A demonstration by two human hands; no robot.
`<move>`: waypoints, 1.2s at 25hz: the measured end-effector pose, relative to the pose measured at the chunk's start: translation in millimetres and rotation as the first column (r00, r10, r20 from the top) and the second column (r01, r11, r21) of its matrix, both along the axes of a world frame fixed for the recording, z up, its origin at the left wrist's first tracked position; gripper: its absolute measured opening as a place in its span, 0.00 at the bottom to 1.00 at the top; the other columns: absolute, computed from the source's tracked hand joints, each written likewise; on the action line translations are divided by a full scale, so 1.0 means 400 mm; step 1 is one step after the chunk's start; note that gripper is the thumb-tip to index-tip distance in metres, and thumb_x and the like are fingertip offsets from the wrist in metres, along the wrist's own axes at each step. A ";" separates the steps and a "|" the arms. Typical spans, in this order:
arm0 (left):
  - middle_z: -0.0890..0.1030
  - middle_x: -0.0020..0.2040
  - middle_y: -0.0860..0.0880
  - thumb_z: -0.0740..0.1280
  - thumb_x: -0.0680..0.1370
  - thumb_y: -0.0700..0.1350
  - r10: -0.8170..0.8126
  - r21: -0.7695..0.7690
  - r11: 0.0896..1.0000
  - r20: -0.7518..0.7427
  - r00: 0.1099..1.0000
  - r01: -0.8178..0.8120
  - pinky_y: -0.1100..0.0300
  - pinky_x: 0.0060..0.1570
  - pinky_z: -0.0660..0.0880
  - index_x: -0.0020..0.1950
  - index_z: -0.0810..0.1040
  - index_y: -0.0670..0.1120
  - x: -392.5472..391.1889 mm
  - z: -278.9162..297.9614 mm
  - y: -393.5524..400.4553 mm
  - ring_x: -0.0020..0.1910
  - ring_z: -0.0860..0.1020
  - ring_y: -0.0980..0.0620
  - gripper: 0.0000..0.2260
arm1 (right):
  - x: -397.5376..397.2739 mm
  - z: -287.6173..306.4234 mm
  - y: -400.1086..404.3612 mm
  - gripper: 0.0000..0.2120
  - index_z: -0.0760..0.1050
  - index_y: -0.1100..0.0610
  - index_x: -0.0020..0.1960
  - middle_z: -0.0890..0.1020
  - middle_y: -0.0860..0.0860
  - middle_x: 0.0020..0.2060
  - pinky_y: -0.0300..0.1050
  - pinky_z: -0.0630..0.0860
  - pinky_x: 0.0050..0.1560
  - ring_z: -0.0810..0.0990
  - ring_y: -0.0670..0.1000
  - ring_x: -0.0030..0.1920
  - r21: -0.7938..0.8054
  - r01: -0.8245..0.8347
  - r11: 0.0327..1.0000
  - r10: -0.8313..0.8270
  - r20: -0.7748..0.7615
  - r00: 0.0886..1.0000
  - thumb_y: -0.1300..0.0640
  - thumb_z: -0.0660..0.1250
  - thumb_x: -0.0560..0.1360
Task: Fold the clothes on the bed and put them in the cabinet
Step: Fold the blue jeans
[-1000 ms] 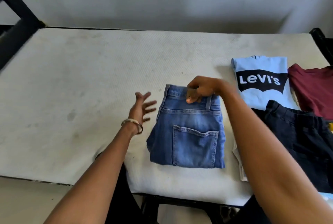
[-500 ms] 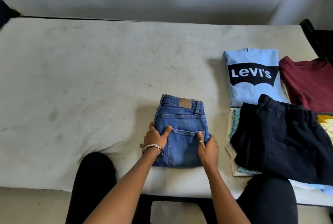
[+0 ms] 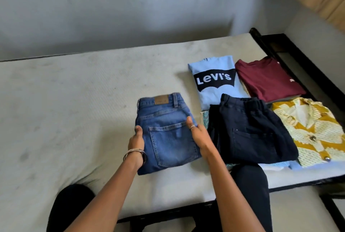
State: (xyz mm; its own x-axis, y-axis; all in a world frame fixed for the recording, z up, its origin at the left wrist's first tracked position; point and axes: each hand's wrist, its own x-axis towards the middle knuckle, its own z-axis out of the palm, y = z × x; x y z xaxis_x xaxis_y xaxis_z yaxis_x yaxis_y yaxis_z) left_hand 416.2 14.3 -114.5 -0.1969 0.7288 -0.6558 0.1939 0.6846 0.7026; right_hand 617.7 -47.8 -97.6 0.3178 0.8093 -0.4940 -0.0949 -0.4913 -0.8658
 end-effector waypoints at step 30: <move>0.37 0.79 0.54 0.56 0.81 0.60 -0.505 -0.020 -0.088 -0.861 -0.062 0.996 0.39 0.73 0.46 0.78 0.41 0.57 0.703 0.119 -0.037 0.78 0.41 0.46 0.32 | 0.564 0.071 -0.088 0.33 0.50 0.48 0.80 0.49 0.49 0.80 0.64 0.49 0.73 0.45 0.52 0.79 -0.316 -0.149 0.937 0.348 0.886 0.306 0.37 0.54 0.80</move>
